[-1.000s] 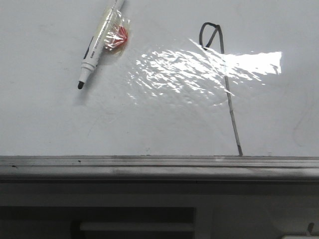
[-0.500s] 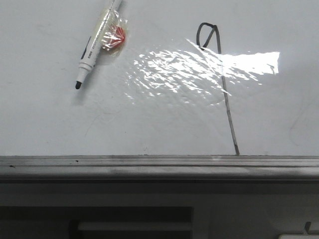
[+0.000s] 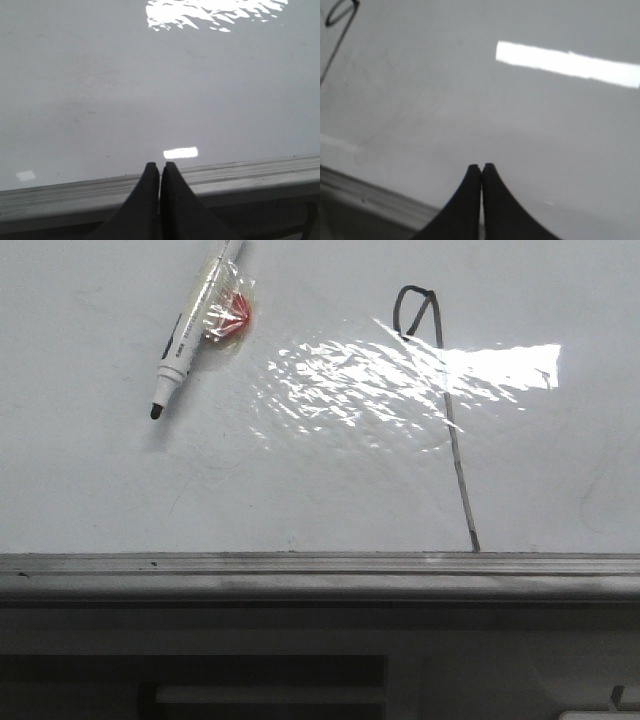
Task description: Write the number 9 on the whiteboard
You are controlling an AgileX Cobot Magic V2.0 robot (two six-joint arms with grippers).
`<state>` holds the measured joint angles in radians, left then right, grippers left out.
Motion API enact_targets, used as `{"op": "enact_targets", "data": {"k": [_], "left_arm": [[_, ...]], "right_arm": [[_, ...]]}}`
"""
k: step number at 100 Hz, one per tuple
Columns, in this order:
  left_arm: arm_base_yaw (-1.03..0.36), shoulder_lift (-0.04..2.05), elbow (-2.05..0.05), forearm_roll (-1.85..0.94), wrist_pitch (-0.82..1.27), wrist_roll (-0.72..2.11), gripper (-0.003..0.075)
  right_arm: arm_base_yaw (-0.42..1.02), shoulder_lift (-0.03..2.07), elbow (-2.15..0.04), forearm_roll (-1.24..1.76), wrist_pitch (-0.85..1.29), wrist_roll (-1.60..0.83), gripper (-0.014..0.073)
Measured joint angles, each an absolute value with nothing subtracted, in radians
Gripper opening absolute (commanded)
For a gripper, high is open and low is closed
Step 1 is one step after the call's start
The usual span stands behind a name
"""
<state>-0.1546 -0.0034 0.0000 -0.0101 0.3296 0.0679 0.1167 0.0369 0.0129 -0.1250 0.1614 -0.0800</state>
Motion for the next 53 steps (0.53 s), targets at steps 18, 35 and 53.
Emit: {"op": "enact_targets", "data": {"k": [18,35,53], "left_arm": [[-0.155,-0.003,0.000,-0.010,0.330,0.066,-0.0020],[-0.155,-0.003,0.000,-0.010,0.330,0.066,-0.0020],[-0.155,-0.003,0.000,-0.010,0.330,0.066,-0.0020]], "right_arm": [[0.110,-0.007,0.011,-0.125,0.325,-0.077,-0.0061],[0.110,-0.010,0.011,-0.125,0.325,-0.077,-0.0061],[0.110,-0.012,0.011,-0.125,0.325,-0.077,-0.0061]]}}
